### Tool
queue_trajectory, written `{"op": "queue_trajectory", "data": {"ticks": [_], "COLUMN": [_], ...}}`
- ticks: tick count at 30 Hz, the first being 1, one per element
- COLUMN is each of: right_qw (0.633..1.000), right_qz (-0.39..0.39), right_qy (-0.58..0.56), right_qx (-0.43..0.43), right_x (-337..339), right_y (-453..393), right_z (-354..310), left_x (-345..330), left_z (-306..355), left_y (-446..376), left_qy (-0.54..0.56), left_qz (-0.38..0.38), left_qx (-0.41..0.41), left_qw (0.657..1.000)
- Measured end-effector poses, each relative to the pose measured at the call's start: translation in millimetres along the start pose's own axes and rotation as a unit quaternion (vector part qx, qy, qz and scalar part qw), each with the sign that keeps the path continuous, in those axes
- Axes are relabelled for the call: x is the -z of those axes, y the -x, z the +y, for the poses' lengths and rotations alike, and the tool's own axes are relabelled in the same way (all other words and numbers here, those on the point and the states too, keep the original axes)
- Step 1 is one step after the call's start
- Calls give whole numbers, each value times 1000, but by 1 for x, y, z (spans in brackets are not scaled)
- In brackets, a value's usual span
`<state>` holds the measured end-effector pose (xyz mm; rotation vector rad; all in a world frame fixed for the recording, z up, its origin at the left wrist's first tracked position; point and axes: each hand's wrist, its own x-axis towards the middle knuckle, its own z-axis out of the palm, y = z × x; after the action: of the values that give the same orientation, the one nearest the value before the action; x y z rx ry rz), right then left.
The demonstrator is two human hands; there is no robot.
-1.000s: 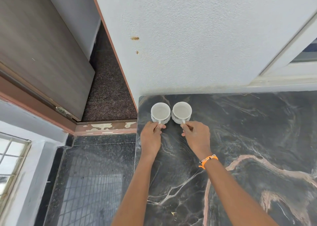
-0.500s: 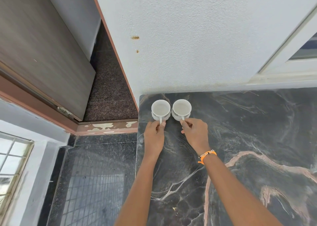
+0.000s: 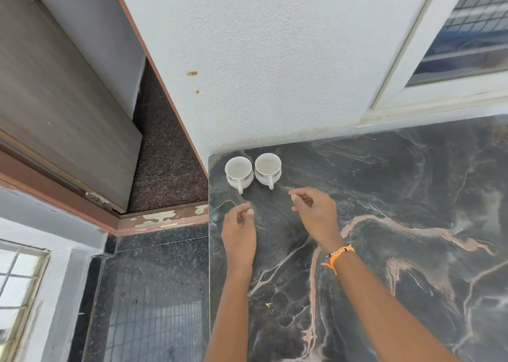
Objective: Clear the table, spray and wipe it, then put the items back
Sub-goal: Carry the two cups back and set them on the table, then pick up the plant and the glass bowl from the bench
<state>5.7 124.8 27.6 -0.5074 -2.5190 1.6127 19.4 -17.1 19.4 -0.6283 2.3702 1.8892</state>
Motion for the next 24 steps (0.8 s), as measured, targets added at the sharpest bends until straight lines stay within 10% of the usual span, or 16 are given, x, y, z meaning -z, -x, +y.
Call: {"op": "queue_trajectory", "data": {"ticks": [24], "right_qw": [956], "right_qz": [213], "right_qy": [-191], "right_qx": [-62], "right_x": [404], "right_y": [149], "right_z": [103], "left_x": [-284], "left_z": [94], "left_y": [310], "left_qy": [6], "left_qz": [-325], "left_qx": [-159], "left_qw": [932]}}
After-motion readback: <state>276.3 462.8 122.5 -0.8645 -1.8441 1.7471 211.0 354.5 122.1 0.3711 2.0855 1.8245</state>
